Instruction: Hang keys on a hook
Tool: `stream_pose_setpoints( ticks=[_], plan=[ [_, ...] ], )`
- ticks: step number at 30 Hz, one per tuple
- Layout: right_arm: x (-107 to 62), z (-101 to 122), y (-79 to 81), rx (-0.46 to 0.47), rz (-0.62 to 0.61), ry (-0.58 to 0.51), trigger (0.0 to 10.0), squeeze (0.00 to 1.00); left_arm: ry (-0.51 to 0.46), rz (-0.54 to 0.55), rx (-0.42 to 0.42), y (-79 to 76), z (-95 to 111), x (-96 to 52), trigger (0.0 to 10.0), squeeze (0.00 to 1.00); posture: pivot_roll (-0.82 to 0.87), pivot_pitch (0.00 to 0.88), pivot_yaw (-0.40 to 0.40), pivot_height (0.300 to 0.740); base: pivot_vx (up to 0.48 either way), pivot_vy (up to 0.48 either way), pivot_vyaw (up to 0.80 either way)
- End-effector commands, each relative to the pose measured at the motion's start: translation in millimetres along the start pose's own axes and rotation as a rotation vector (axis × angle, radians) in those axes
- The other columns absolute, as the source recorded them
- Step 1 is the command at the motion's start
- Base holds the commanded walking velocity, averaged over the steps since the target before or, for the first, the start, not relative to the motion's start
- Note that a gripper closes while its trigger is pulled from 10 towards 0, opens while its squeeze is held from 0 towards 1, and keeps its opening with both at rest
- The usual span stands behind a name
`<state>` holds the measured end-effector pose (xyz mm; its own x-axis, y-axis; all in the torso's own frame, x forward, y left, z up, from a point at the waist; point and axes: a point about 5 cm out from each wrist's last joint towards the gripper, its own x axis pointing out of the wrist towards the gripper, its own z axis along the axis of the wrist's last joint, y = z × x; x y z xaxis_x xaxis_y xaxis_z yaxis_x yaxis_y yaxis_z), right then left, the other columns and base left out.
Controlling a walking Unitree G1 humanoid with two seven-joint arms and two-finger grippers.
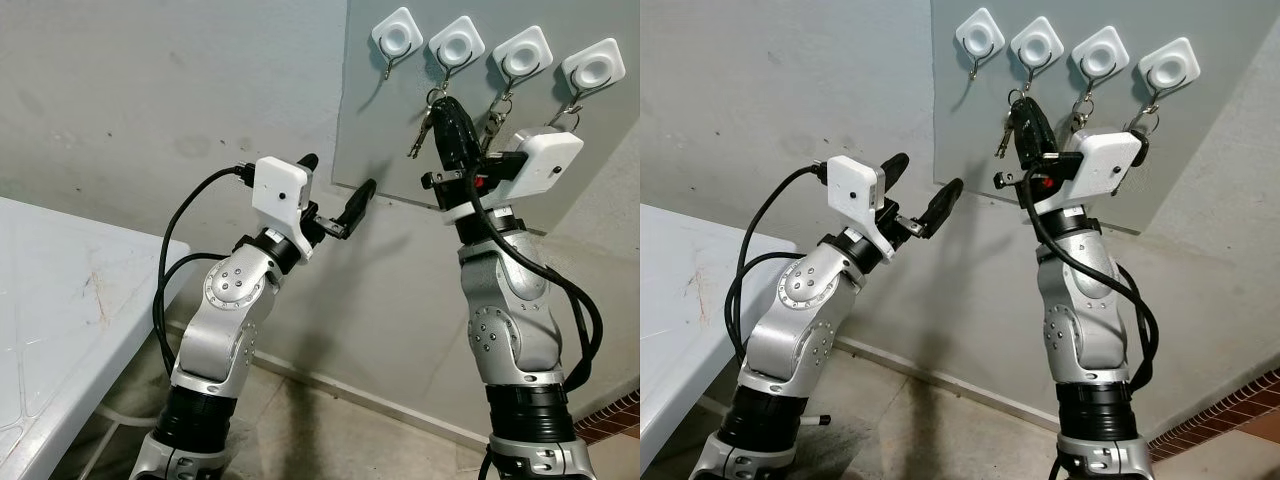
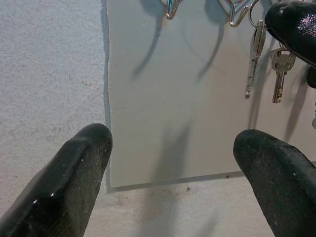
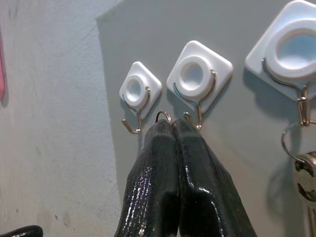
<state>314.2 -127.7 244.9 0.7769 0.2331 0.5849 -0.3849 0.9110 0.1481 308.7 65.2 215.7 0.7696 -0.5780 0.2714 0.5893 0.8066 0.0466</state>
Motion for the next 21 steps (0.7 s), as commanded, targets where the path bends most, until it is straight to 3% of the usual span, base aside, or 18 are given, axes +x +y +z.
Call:
stream_pose_setpoints(
  ticks=[1, 21],
  plan=[
    [2.6, 8.1, 1.8, 0.006, 0.007, -0.029, 10.0, 0.00, -0.020, -0.022, 0.016, -3.0, 7.9, 2.8, 10.0, 0.00, 0.02, 0.063, -0.009, 0.740, 0.000, 0.000, 0.00],
    [16.6, 9.0, 3.9, 0.083, 0.000, -0.036, 10.0, 0.00, -0.024, -0.009, 0.015, -1.7, 9.5, 2.7, 10.0, 0.00, 0.03, 0.072, -0.013, 0.740, 0.000, 0.000, 0.00]
  ],
)
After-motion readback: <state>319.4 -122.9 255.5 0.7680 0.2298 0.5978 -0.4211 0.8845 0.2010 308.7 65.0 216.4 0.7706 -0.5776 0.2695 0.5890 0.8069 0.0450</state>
